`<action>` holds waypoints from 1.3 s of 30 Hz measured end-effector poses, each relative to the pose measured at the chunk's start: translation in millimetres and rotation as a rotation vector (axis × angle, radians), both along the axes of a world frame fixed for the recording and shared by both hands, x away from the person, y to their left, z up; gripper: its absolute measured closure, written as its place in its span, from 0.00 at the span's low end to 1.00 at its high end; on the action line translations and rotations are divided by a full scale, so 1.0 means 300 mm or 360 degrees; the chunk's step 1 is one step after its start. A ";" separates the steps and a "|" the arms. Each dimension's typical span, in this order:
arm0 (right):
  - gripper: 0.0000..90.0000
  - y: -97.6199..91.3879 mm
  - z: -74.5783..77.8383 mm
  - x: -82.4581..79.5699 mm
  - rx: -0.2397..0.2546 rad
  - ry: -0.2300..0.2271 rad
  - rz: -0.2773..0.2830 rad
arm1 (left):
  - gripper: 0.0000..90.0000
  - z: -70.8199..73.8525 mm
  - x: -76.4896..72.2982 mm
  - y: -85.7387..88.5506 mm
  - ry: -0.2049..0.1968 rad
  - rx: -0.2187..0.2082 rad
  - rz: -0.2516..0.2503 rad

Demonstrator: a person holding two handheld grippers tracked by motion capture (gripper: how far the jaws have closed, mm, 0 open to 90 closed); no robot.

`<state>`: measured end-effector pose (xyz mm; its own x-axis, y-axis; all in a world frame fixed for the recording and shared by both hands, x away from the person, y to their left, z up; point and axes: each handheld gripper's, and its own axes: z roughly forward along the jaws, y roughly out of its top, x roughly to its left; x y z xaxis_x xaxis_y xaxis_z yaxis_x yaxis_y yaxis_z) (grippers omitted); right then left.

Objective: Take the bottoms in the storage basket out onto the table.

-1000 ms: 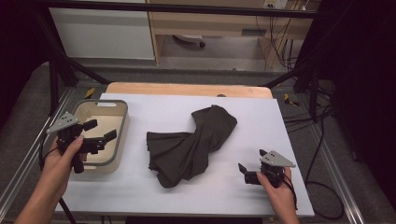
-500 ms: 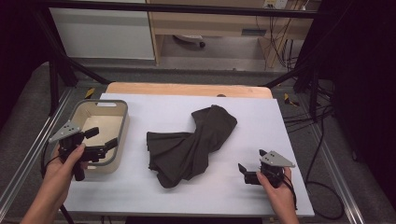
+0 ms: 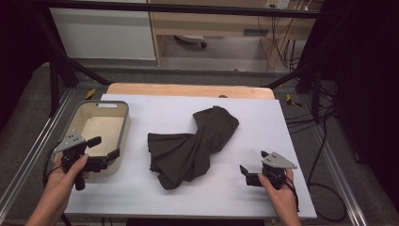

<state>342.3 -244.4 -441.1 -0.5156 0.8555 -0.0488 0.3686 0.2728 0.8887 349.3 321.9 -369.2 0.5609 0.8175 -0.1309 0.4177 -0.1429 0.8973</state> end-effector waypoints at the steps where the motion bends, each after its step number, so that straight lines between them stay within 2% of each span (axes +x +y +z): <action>1: 0.03 0.000 0.000 0.000 0.0000 0.0001 0.0001 | 0.06 -0.003 -0.004 0.002 0.0001 0.0015 -0.0003; 9: 0.03 0.006 -0.002 0.001 -0.0004 0.0003 0.0007 | 0.06 -0.015 -0.027 0.007 -0.0018 0.0104 -0.0029; 20: 0.03 0.002 -0.001 -0.001 0.0001 0.0005 0.0001 | 0.06 -0.042 -0.031 -0.001 -0.0007 0.0141 -0.0039; 27: 0.03 0.004 0.000 -0.001 0.0000 0.0005 0.0004 | 0.06 -0.058 -0.033 -0.018 -0.0005 0.0202 -0.0063; 39: 0.03 0.005 -0.002 0.000 -0.0005 0.0008 0.0011 | 0.06 -0.088 -0.032 -0.039 0.0011 0.0248 -0.0080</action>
<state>342.2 -242.9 -441.7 -0.5217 0.8517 -0.0488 0.3714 0.2783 0.8858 339.9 310.4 -395.7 0.6013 0.7990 -0.0087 0.4124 -0.3010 0.8599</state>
